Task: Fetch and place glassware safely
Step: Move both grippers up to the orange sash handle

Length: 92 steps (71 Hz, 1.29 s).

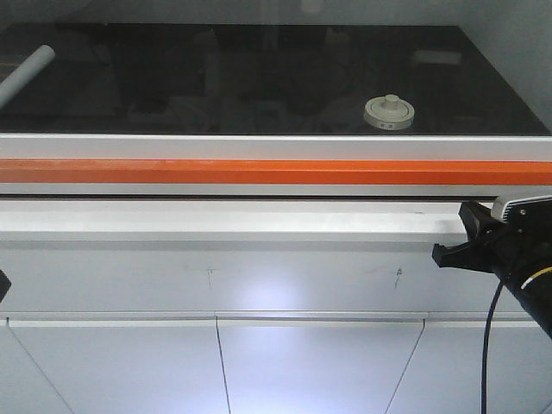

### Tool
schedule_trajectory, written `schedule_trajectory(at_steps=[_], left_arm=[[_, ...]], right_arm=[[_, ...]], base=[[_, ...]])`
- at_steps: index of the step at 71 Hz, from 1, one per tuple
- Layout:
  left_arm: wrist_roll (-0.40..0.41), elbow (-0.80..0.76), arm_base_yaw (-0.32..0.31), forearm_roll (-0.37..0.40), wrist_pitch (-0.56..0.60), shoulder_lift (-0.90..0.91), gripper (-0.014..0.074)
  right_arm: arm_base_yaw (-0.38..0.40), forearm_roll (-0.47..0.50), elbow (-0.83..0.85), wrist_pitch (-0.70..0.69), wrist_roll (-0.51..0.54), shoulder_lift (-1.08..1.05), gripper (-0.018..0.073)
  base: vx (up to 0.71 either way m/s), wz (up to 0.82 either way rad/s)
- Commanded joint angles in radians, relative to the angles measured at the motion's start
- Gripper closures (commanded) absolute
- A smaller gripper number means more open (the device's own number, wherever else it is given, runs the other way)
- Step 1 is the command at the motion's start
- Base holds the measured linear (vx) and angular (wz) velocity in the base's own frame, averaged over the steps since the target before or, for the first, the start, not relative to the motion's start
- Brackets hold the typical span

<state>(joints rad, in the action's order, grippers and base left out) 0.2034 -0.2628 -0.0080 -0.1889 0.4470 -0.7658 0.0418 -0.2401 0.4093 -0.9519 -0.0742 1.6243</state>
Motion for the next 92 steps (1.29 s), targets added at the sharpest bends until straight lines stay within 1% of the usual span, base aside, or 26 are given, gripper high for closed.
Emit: schedule_trajectory(at_steps=[1,36,54,72,83,92], left_arm=[[0.008,-0.026,-0.007,0.006,0.080,-0.004,0.0603],[0.008,-0.026,-0.007,0.005,0.069,-0.004,0.0603],[0.008,-0.026,-0.007,0.005,0.069,-0.004,0.0603],[0.008,-0.026,-0.007,0.005,0.068,-0.004,0.0603],[0.008,-0.026,-0.007,0.005,0.068,-0.004,0.0603],[0.008,-0.026,-0.007,0.005,0.064,-0.004,0.0603]], right_arm=[[0.001,-0.001,0.044,-0.086,0.014,-0.002,0.0563],[0.001,0.005,0.114,-0.094,0.019,0.086,0.0563],[0.001,0.059,0.151,-0.082,0.063,0.087,0.0563],[0.001,0.063,0.173,-0.072,0.063,0.112,0.0563],[0.001,0.062,0.189,-0.108,0.063,0.152,0.0563],[0.001,0.063,0.189,-0.172,0.063,0.159,0.0563]], base=[[0.00,0.00],[0.00,0.00],[0.00,0.00],[0.00,0.00],[0.00,0.00],[0.00,0.00]])
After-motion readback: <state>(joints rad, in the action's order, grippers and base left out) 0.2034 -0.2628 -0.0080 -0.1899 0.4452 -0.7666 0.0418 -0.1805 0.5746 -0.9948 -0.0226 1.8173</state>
